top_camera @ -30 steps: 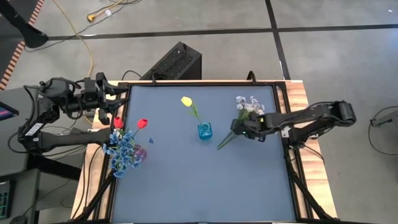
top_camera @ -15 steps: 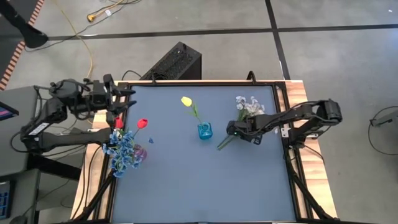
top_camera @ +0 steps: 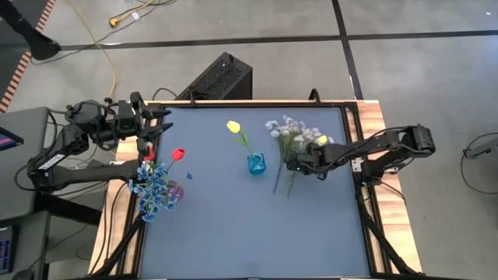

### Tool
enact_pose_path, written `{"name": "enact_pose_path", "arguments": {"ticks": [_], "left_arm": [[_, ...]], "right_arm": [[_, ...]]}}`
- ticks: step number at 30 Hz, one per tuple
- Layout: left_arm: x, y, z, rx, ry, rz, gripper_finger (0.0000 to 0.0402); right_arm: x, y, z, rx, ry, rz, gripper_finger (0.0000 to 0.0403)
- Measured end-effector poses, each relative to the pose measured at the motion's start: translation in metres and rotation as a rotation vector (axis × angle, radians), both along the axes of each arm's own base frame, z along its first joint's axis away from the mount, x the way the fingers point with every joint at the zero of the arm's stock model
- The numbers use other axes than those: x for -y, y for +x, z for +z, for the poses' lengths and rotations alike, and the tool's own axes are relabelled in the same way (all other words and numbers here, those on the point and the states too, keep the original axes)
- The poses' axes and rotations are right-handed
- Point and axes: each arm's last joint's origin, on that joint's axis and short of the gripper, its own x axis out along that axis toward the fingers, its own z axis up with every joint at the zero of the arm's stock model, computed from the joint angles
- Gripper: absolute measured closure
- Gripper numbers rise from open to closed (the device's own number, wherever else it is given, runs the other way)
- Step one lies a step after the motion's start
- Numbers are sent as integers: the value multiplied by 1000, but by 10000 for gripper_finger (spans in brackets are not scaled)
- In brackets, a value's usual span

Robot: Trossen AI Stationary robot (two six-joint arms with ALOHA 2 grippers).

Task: Sort flowers into vase by color
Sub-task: Put the bottom white flowers into the blue vase

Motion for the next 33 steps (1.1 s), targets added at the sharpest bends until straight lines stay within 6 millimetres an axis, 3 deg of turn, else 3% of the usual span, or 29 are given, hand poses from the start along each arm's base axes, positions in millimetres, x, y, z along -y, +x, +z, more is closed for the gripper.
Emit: {"name": "enact_pose_path", "arguments": {"ticks": [5, 9, 25, 29, 33], "left_arm": [[0, 0, 0, -4, -4, -18, 224], [1, 0, 0, -4, 0, -18, 224], [1, 0, 0, 2, -20, -26, 224], [1, 0, 0, 5, -26, -26, 224], [1, 0, 0, 16, -39, -25, 224]], "right_arm": [[1, 3, 26, 86, -36, 37, 362], [2, 5, 51, 127, -114, 73, 373], [9, -16, 204, 270, -705, 165, 376], [9, -15, 231, 301, -827, 227, 375], [1, 1, 247, 341, -1002, 338, 375]]}}
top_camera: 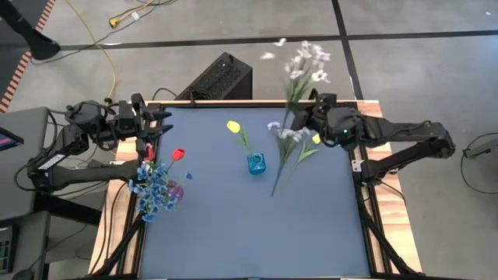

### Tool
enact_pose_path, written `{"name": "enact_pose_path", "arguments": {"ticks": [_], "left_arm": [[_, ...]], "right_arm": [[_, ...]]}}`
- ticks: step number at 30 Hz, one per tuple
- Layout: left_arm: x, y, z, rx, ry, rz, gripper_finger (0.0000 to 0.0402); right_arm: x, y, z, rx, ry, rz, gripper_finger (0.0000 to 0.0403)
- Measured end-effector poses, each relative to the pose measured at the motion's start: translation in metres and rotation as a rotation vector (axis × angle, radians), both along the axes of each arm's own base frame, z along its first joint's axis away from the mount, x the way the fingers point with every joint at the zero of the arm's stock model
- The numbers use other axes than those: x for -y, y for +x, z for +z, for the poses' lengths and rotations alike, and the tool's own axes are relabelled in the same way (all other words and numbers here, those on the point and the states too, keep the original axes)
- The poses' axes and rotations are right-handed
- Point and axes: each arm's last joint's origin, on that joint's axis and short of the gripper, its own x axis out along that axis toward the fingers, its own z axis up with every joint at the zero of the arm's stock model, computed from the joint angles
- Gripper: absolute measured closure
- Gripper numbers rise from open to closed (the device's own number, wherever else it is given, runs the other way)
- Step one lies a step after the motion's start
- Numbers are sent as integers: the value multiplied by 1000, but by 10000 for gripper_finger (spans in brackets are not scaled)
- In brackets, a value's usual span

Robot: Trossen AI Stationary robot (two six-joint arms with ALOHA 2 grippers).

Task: Sort flowers into vase by color
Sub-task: Put the bottom white flowers into the blue vase

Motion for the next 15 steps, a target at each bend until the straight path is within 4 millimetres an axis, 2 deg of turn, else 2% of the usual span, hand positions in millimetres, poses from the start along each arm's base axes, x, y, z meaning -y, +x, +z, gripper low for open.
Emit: {"name": "enact_pose_path", "arguments": {"ticks": [4, 8, 11, 15], "left_arm": [[0, 0, 2, 24, -25, 0, 224], [1, -2, 3, 43, -47, 0, 224], [1, -2, 3, 48, -63, 3, 224], [0, -1, 3, 49, -73, 14, 224]], "right_arm": [[-18, 21, -1, -57, -176, 65, 378], [-40, 36, -20, -93, -327, 129, 378], [-52, 43, -40, -11, -421, 171, 378], [-55, 34, -61, 163, -548, 218, 378]]}}
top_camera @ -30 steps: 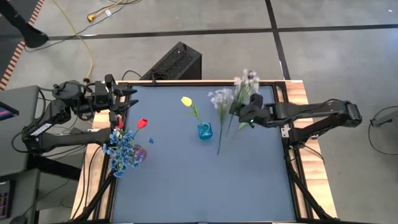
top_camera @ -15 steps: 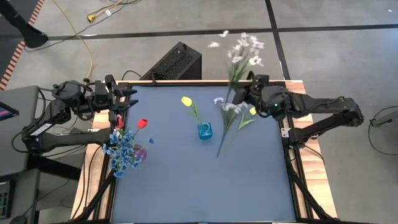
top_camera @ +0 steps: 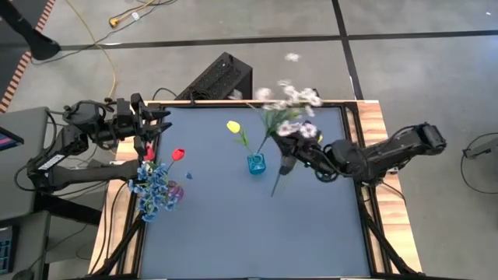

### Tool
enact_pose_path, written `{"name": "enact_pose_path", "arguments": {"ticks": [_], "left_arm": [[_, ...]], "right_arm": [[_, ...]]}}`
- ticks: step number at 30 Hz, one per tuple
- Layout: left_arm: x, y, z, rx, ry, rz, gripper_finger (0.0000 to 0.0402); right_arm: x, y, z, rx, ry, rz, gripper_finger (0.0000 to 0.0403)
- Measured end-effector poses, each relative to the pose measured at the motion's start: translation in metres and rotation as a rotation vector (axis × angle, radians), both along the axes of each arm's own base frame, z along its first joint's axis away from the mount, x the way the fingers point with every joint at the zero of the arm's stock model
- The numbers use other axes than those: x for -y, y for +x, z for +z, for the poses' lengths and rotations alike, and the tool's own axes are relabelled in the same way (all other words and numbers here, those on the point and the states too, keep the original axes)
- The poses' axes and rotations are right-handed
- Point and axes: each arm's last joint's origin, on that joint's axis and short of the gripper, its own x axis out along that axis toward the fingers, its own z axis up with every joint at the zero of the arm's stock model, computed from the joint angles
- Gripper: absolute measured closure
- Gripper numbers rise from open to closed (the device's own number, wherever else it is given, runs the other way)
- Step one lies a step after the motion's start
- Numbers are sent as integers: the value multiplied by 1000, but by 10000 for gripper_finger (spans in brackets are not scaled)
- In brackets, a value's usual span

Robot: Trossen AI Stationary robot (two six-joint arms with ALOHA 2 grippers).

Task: Sort flowers into vase by color
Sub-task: Put the bottom white flowers into the blue vase

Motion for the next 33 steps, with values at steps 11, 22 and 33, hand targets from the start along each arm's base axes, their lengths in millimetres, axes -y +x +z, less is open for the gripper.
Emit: {"name": "enact_pose_path", "arguments": {"ticks": [11, 22, 33], "left_arm": [[-1, 0, 0, 12, -39, 30, 224], [-1, 0, 0, 21, -69, 32, 224], [-1, 0, 0, 24, -78, 32, 224]], "right_arm": [[-6, 18, -58, -196, -244, 42, 378], [4, 46, -99, -296, -276, -10, 378], [3, 48, -109, -376, -269, -19, 378]]}}
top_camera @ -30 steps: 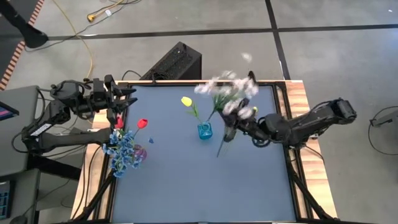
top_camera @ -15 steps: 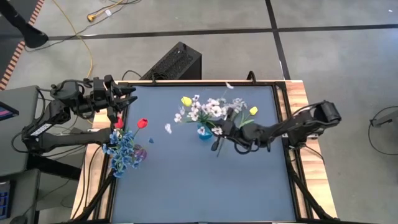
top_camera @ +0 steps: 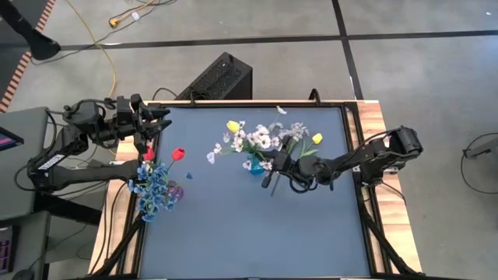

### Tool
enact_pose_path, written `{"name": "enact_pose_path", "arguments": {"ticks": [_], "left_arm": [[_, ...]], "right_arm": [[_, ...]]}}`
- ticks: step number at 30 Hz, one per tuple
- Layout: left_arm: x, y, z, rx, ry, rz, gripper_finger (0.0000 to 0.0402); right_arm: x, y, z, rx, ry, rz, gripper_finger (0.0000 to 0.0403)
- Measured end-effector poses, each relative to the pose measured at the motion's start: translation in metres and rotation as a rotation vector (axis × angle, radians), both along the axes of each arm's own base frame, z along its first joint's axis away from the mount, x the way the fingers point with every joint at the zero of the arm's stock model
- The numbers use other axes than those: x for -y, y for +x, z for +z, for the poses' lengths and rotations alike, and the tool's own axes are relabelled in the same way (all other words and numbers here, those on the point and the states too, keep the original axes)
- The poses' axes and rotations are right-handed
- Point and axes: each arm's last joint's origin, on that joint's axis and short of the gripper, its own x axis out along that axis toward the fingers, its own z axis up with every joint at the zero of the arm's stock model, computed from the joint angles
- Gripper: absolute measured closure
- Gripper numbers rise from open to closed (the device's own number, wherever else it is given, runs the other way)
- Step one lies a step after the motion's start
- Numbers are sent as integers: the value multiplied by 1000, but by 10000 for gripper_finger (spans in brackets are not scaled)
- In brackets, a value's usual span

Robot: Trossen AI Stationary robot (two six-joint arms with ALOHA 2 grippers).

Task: Sort flowers into vase by color
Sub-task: Put the bottom white flowers into the blue vase

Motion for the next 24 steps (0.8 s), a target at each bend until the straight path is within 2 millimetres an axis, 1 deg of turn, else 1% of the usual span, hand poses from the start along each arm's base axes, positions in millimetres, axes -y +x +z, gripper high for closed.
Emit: {"name": "enact_pose_path", "arguments": {"ticks": [13, 17, 24], "left_arm": [[0, 0, 0, -4, 12, -2, 224], [0, 0, 0, -4, 12, -3, 224], [0, 0, 0, -4, 12, -3, 224]], "right_arm": [[4, 1, -18, -138, 84, -14, 375], [5, 0, -24, -167, 133, -21, 342], [5, 2, -20, -152, 137, -19, 268]]}}
